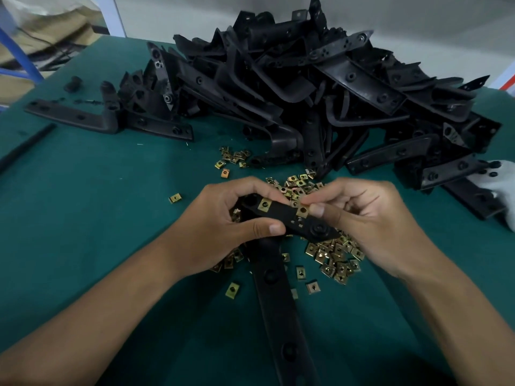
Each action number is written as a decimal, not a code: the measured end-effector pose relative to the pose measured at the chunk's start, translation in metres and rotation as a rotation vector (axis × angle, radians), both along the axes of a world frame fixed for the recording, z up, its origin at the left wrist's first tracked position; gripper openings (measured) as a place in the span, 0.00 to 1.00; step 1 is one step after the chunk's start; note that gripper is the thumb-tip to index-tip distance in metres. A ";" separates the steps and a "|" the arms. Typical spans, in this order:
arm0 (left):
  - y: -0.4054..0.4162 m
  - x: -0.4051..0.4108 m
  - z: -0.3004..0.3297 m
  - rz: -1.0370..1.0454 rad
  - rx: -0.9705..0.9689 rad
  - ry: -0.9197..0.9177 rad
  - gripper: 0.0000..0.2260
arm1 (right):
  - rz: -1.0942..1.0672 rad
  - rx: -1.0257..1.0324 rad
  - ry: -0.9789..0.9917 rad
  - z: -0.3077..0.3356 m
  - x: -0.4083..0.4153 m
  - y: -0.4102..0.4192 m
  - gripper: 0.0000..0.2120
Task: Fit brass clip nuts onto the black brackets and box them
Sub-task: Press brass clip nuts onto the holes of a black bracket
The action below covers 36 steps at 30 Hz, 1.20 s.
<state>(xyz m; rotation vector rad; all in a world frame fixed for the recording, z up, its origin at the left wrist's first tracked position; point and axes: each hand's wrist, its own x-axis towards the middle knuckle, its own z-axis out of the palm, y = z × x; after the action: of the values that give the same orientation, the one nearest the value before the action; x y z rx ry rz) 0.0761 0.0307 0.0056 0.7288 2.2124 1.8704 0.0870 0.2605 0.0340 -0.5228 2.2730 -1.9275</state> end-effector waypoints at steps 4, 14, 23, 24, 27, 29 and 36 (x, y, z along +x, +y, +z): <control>-0.001 -0.001 0.000 -0.003 0.022 -0.022 0.09 | -0.081 0.070 0.108 -0.003 0.003 -0.003 0.06; 0.000 0.000 0.001 -0.020 0.147 -0.050 0.09 | -0.038 -0.126 -0.016 -0.011 0.004 -0.011 0.04; 0.001 -0.001 0.000 0.064 0.149 -0.025 0.08 | -0.143 -0.220 -0.054 -0.014 0.008 -0.024 0.05; 0.002 0.000 0.000 0.076 0.155 -0.021 0.08 | -0.169 -0.232 -0.036 -0.015 0.009 -0.026 0.05; 0.002 0.000 0.001 0.108 0.162 0.009 0.08 | -0.150 -0.306 -0.050 -0.017 0.010 -0.025 0.05; 0.001 0.000 0.001 0.160 0.147 0.044 0.09 | -0.054 -0.192 -0.051 -0.018 0.008 -0.018 0.13; 0.007 0.004 -0.003 0.308 -0.014 0.277 0.11 | -0.163 0.087 0.121 -0.020 0.006 -0.017 0.21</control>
<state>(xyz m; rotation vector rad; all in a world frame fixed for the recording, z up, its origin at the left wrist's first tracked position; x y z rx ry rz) 0.0805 0.0374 0.0031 0.7163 2.6392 1.9892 0.0931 0.2435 0.0139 -0.4688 2.5354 -1.9041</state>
